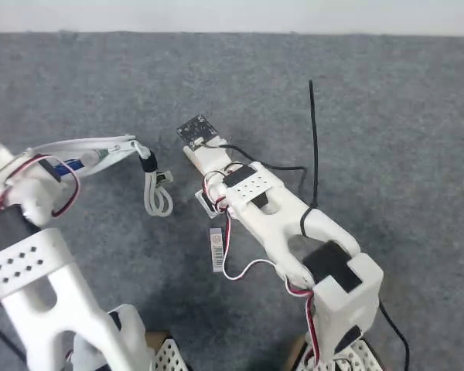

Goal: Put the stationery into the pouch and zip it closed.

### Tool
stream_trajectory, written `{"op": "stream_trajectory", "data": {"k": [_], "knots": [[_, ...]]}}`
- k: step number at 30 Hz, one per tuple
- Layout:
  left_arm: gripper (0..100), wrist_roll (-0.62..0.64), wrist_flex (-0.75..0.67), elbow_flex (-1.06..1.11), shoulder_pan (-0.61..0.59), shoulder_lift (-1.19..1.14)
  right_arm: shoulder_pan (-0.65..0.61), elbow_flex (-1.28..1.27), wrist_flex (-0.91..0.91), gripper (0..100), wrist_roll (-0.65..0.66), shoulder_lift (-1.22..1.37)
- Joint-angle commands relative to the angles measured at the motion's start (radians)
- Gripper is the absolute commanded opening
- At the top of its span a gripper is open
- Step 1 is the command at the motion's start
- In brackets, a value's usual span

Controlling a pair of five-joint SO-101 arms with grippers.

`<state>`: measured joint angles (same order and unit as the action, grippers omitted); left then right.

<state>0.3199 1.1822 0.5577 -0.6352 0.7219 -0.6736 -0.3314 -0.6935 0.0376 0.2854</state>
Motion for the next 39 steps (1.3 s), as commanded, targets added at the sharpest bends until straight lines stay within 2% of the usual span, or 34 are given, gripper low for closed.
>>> {"op": "stream_trajectory", "data": {"k": [1, 6, 14, 21, 23, 28, 34, 39], "knots": [[1, 0.011, -0.037, -0.033, -0.002, 0.015, 0.028, 0.060, -0.008, 2.3, 0.012, -0.019], [1, 0.011, -0.037, -0.033, -0.002, 0.015, 0.085, 0.057, -0.024, 0.2, 0.008, -0.021], [1, 0.011, -0.035, -0.033, -0.002, 0.015, 0.157, 0.117, -0.271, 0.6, 0.006, -0.139], [1, 0.011, -0.037, -0.033, -0.002, 0.015, 0.182, 0.114, -0.384, 0.6, 0.006, -0.231], [1, 0.011, -0.038, -0.033, -0.002, 0.015, 0.177, 0.117, -0.386, 1.9, 0.008, -0.234], [1, 0.011, -0.038, -0.033, -0.002, 0.015, 0.174, 0.112, -0.389, 18.0, 0.006, -0.234], [1, 0.011, -0.038, -0.033, -0.002, 0.015, 0.142, 0.118, -0.375, 14.5, 0.005, -0.236], [1, 0.011, -0.038, -0.033, -0.002, 0.014, 0.119, 0.112, -0.268, 14.5, 0.005, -0.225]]}}
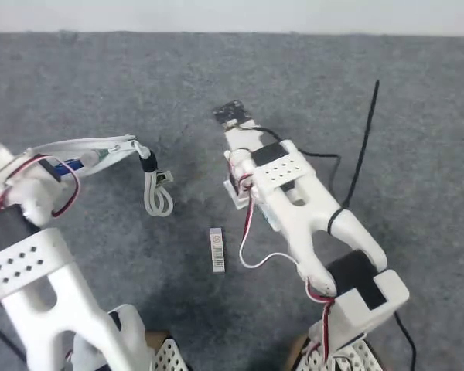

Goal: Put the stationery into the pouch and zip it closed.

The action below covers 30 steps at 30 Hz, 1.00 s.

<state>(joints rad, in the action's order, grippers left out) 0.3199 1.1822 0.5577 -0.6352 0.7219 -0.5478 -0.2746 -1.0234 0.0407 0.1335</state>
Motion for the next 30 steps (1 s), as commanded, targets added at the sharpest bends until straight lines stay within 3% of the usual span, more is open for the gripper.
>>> {"op": "stream_trajectory", "data": {"k": [1, 13, 23, 27, 30], "knots": [[1, 0.011, -0.038, -0.033, -0.002, 0.014, -0.007, 0.055, 0.079, 14.5, 0.003, -0.073], [1, 0.011, -0.040, -0.033, 0.000, 0.014, -0.007, 0.198, 0.171, 14.5, 0.005, 0.137], [1, 0.011, -0.040, -0.031, 0.000, 0.014, -0.007, 0.393, 0.016, 13.6, 0.005, 0.380], [1, 0.011, -0.040, -0.031, 0.000, 0.014, -0.010, 0.440, -0.030, 1.5, 0.008, 0.421], [1, 0.011, -0.040, -0.031, 0.000, 0.014, -0.012, 0.439, -0.038, 2.3, 0.005, 0.423]]}}
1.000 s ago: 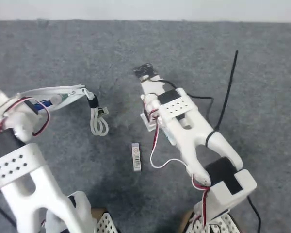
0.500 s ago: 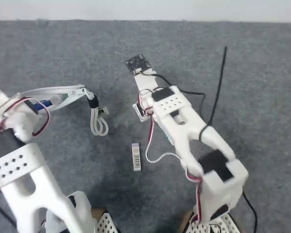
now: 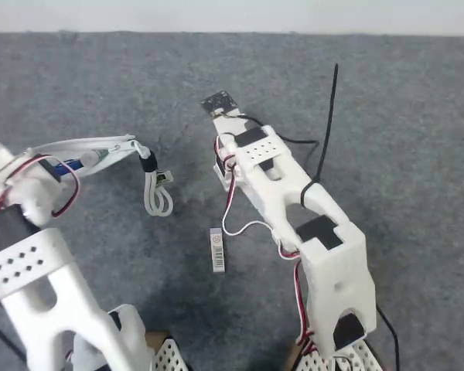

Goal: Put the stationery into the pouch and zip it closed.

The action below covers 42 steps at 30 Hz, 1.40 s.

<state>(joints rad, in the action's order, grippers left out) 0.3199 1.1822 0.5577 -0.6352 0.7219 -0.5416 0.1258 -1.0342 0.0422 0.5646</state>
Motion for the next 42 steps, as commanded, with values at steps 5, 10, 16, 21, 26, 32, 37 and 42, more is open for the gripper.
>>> {"op": "stream_trajectory", "data": {"k": [5, 10, 16, 21, 26, 32, 37, 42], "knots": [[1, 0.009, -0.040, -0.031, 0.000, 0.014, -0.019, 0.038, -0.061, 0.6, 0.000, -0.027], [1, 0.009, -0.040, -0.031, -0.002, 0.014, -0.042, 0.040, -0.148, 0.6, 0.000, -0.124], [1, 0.009, -0.038, -0.031, 0.000, 0.014, -0.044, 0.040, -0.234, 0.6, 0.000, -0.248], [1, 0.011, -0.038, -0.031, 0.000, 0.014, -0.045, 0.037, -0.295, 0.6, -0.002, -0.335], [1, 0.012, -0.038, -0.033, 0.025, 0.020, -0.045, 0.032, -0.326, 0.6, -0.011, -0.407], [1, 0.012, -0.034, -0.033, 0.101, 0.021, -0.071, -0.038, -0.317, 0.6, -0.094, -0.539], [1, 0.012, -0.035, -0.039, 0.157, 0.021, -0.107, -0.144, -0.289, 0.6, -0.095, -0.696], [1, 0.012, -0.038, -0.039, 0.241, 0.021, -0.143, -0.311, -0.163, 0.6, -0.095, -0.860]]}}
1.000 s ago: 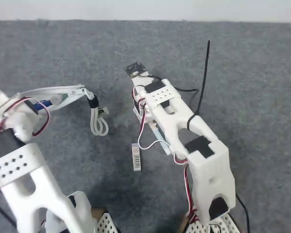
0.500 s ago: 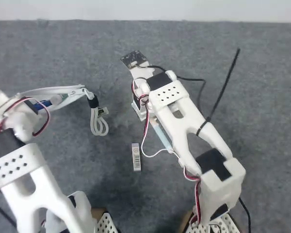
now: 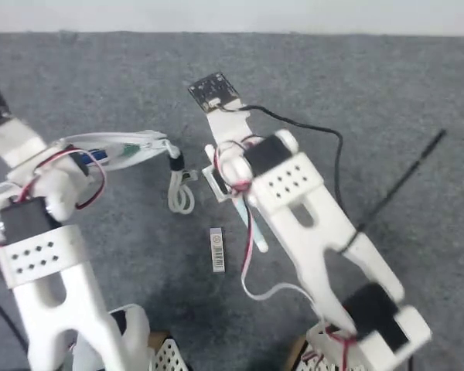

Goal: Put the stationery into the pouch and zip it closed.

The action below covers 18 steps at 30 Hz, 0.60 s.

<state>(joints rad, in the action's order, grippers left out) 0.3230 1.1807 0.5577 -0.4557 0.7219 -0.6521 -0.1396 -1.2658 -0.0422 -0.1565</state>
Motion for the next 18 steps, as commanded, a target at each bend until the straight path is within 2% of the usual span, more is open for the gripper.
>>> {"op": "stream_trajectory", "data": {"k": [1, 9, 14, 18], "knots": [[1, 0.009, -0.037, -0.039, 0.078, 0.021, -0.047, -0.077, 0.087, 0.6, -0.011, -0.176], [1, 0.008, -0.034, -0.038, 0.107, 0.021, -0.128, -0.311, 0.257, 0.6, -0.014, -0.461], [1, 0.005, -0.035, -0.033, 0.110, 0.021, -0.160, -0.445, 0.387, 0.6, -0.146, -0.607], [1, 0.005, -0.034, -0.033, 0.110, 0.021, -0.166, -0.552, 0.510, 0.6, -0.193, -0.717]]}}
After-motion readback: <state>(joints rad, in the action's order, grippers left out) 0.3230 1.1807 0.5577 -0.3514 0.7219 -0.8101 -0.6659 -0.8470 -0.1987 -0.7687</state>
